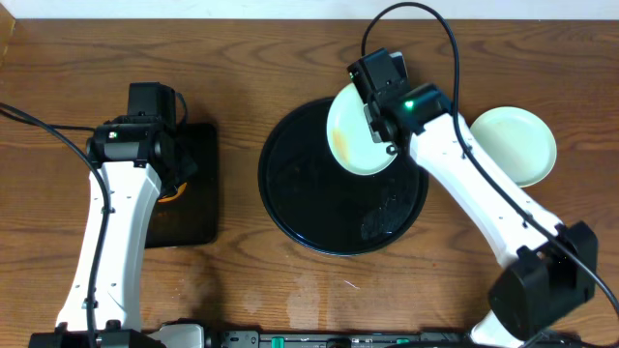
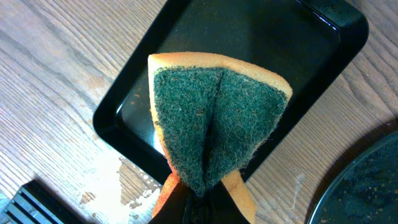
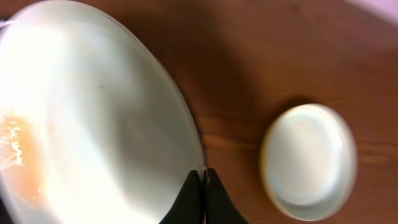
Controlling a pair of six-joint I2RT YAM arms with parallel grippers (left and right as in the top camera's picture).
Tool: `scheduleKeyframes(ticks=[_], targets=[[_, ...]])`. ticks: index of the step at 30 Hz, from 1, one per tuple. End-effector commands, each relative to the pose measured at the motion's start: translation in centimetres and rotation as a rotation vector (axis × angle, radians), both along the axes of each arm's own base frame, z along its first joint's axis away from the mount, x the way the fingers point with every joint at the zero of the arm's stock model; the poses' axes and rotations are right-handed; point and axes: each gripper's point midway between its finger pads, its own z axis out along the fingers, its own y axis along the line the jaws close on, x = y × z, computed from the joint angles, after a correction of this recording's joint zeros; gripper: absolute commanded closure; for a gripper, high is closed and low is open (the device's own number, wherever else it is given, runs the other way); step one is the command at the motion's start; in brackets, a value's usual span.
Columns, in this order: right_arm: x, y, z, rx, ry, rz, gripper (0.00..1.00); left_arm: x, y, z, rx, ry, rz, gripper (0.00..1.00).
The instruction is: Clean dirty plates on tray and stack at the side
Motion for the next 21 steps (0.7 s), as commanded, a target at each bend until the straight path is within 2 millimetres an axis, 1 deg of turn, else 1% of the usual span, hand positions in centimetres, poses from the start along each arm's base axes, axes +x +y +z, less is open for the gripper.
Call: scheduleKeyframes(ticks=[1,5,8,10,12,18,19,21], targets=[[0.2,-1.0,3.6,-0.145,-0.128,-0.017,0.99,-0.3,0.1,-0.2,0.004,0.01,-0.009,0.92],[0.2,0.3,5.0,-0.238,-0.171,0.058,0.99,-0.3,0.1,-0.2,0.004,0.01,-0.009,0.92],[0.3,0.9,6.5,-0.32,-0.239,0.061,0.99,-0.3,0.1,-0.2,0.003,0.01,-0.009,0.92],[0.1,1.9,7.7,-0.393,-0.28,0.095,0.99,-0.3,0.1,-0.2,0.003,0.01,-0.009,0.92],[-0.2,2.9,8.4,-0.432,-0.303,0.123,0.99,-0.3,0.1,-0.2,0.003,0.01,-0.009,0.92],[-1.1,6.2,9.4,-0.487,-0.338,0.234,0.99,-0.3,0.1,-0.2,0.004,0.01,-0.009,0.92],[-1.3,7.1,9.6,-0.489,-0.349,0.258,0.99,-0.3,0.1,-0.2,0.003,0.01,-0.009,0.92],[-1.5,7.7,9.7,-0.482,-0.358,0.269,0.99,-0.3,0.1,-0.2,0.004,0.01,-0.009,0.92]])
